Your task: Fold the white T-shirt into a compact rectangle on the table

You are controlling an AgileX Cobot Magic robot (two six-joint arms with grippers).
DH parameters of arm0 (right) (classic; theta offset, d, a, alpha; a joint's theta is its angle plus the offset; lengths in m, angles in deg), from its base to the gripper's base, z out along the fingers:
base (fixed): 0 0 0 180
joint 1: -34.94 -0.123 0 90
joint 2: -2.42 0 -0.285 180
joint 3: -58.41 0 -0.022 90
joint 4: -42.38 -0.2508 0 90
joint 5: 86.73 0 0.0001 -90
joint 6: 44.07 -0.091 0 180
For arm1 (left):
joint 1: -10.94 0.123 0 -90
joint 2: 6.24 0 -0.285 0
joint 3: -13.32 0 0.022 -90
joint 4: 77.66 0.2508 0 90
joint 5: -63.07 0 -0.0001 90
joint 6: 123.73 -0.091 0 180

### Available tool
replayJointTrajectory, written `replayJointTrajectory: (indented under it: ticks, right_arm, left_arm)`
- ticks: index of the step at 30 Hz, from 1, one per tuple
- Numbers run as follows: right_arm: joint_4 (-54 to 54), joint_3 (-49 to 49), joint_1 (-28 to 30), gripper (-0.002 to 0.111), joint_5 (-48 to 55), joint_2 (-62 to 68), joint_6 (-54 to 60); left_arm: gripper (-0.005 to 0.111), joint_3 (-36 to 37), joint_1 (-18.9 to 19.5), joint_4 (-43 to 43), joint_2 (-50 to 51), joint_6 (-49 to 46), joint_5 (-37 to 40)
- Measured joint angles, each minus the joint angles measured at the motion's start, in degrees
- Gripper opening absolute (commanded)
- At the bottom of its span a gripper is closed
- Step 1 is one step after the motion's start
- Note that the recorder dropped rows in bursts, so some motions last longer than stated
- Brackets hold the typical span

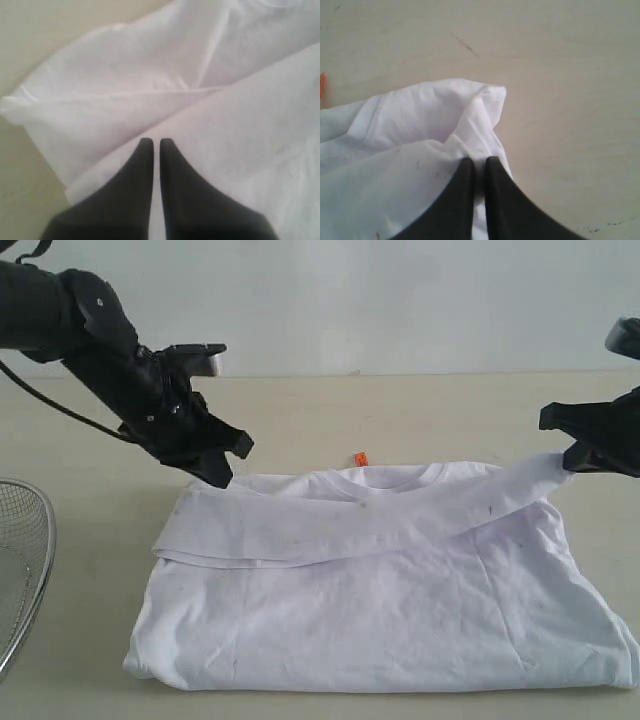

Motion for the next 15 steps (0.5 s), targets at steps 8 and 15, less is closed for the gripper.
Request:
replayJointTrajectory:
  ticks: [8, 15]
  right_arm:
    - [0.0, 0.0, 0.0, 0.036, -0.8, 0.0, 1.5]
    - [-6.8, -0.6, -5.1, 0.000, 15.2, 0.0, 9.1]
  left_arm:
    - [0.004, -4.7, 0.1, 0.4, -0.1, 0.5, 8.8]
    - [0.004, -4.7, 0.1, 0.4, -0.1, 0.5, 10.8]
